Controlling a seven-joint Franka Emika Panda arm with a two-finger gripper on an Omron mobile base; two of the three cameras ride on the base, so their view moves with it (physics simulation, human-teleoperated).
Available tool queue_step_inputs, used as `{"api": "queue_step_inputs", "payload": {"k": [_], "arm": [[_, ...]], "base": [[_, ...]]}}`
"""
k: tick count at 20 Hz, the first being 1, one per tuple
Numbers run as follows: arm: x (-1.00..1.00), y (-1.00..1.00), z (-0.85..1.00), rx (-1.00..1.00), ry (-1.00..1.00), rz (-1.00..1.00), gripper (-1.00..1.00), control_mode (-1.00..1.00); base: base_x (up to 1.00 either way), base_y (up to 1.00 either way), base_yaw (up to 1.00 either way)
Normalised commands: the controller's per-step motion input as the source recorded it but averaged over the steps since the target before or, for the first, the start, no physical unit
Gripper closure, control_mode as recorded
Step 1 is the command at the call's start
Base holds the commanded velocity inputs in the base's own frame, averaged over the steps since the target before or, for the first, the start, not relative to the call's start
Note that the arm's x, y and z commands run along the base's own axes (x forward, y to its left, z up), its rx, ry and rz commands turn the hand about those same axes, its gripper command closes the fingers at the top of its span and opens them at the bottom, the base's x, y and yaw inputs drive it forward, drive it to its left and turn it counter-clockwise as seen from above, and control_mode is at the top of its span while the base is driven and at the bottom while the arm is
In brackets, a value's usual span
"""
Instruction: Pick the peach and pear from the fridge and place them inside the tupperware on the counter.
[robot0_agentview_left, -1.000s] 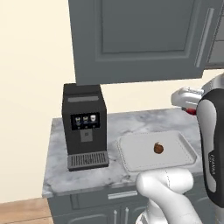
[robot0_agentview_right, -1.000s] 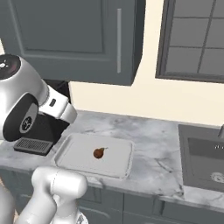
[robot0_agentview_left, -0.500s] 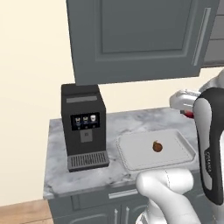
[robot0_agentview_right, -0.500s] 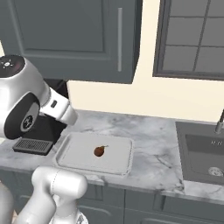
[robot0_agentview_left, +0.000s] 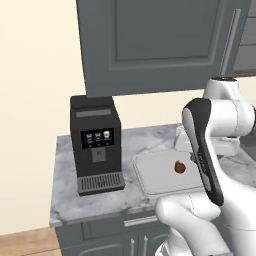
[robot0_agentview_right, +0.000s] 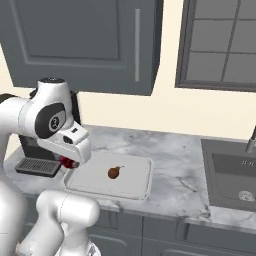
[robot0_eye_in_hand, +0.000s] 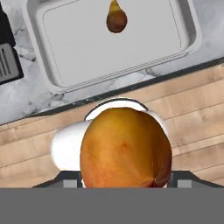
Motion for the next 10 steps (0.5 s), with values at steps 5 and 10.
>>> {"api": "queue_step_inputs", "payload": {"k": [5,10], "arm": [[0.08,0.12,-0.98,0.00,0.00,0.00,1.00,-1.00],[0.35,0.05,-0.48,0.00,-0.02,0.00,1.00,-1.00]], "base": [[0.00,0.00,0.00],[0.00,0.00,0.00]]}}
